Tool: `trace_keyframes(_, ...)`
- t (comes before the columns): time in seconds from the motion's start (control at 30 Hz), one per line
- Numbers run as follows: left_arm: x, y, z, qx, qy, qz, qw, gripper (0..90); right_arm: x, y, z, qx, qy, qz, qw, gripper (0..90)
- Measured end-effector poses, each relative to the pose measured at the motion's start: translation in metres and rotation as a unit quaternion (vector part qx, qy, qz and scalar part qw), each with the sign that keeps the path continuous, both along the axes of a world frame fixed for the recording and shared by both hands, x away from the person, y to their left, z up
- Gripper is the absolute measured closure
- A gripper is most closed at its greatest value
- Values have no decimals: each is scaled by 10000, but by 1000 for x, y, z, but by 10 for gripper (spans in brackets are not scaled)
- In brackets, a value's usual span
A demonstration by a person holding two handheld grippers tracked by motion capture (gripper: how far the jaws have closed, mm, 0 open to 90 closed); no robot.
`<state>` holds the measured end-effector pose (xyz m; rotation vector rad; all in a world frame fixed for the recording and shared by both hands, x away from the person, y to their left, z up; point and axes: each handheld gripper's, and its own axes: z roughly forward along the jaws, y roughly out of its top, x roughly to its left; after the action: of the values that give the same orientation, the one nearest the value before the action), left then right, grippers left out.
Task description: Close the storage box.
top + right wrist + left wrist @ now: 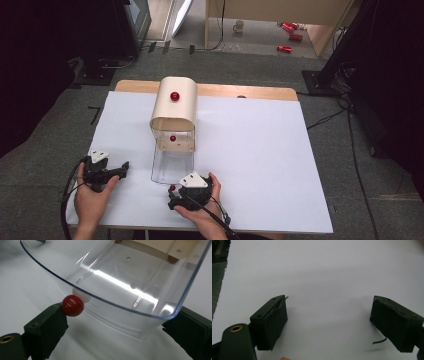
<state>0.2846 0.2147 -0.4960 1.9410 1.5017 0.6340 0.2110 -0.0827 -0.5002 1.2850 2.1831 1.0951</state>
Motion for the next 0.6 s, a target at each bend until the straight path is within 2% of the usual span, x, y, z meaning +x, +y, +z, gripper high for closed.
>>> trace_keyframes(0.1, 0, 0, 0, 0, 0, -1, 10000, 142, 1, -4, 3, 157, -62, -21, 9999, 70)
trace_keyframes(0.4, 0, 0, 0, 2, -1, -1, 10000, 142, 6, -5, 12, 167, -158, -34, 9997, 75)
trace_keyframes(0.6, 0, 0, 0, 0, 5, -2, 10000, 142, 17, -5, 18, 180, -241, -76, 9995, 75)
